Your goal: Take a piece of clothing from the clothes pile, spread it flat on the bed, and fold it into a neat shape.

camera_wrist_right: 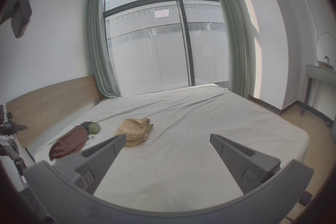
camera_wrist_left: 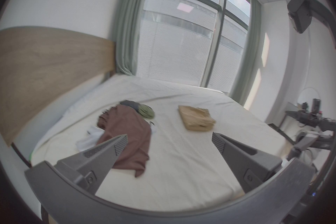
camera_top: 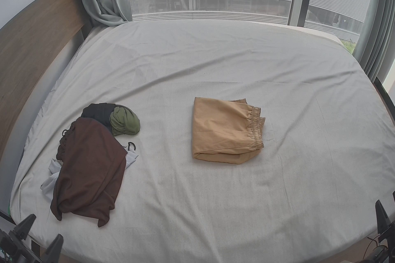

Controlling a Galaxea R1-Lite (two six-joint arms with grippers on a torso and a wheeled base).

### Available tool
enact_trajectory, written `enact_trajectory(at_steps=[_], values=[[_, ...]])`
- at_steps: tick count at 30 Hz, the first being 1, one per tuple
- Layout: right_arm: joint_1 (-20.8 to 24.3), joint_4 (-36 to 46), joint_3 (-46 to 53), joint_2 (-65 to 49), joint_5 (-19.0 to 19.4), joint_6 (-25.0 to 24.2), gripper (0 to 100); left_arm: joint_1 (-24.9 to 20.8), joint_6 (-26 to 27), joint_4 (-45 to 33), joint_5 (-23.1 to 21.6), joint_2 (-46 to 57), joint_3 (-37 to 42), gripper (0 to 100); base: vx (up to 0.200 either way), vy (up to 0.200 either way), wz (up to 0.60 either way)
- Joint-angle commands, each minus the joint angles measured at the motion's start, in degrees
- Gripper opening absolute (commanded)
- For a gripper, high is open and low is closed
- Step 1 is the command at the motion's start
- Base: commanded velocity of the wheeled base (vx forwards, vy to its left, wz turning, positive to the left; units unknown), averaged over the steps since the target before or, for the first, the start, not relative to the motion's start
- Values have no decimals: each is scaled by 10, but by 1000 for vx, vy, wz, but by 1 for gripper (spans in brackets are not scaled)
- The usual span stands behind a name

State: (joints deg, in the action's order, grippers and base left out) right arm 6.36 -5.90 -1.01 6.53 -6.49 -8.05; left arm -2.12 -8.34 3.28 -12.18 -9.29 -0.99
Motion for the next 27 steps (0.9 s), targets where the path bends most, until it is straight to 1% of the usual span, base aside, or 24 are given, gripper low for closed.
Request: enact_trajectory(at_steps=[1,5,8,9,14,15,16,17,18,19,20,22,24,25,27], values=[[-65,38,10,-62,18,46,100,41,23,7,27,56,10,100,0,0,0],[-66,41,10,-62,24,48,100,41,32,6,26,56,10,100,0,0,0],[-67,47,10,-62,28,54,100,41,106,-7,25,55,8,100,0,0,0],[-68,49,10,-62,29,57,100,43,119,-10,25,54,6,100,0,0,0],[-66,52,10,-62,34,60,100,52,97,-10,29,45,5,100,0,0,0],[-66,52,10,-62,35,60,100,52,75,-8,37,45,6,100,0,0,0],[-66,52,10,-62,36,61,100,50,63,-5,59,45,8,100,0,0,0],[-66,52,10,-62,36,62,100,51,77,-4,74,45,8,100,0,0,0],[-66,52,10,-62,36,62,100,51,77,-4,74,45,8,100,0,0,0],[-66,52,10,-62,36,62,100,50,98,-20,91,45,9,100,0,0,0],[-66,52,10,-62,36,63,100,50,100,-34,102,45,9,100,0,0,0],[-66,53,10,-62,36,61,100,48,93,-37,109,46,9,100,0,0,0],[-65,53,10,-63,37,64,100,35,91,-35,110,53,9,100,0,0,0],[-65,53,10,-63,41,72,100,22,90,-35,111,68,9,100,0,0,0],[-67,55,10,-63,54,77,100,19,92,-34,109,93,9,100,0,0,0]])
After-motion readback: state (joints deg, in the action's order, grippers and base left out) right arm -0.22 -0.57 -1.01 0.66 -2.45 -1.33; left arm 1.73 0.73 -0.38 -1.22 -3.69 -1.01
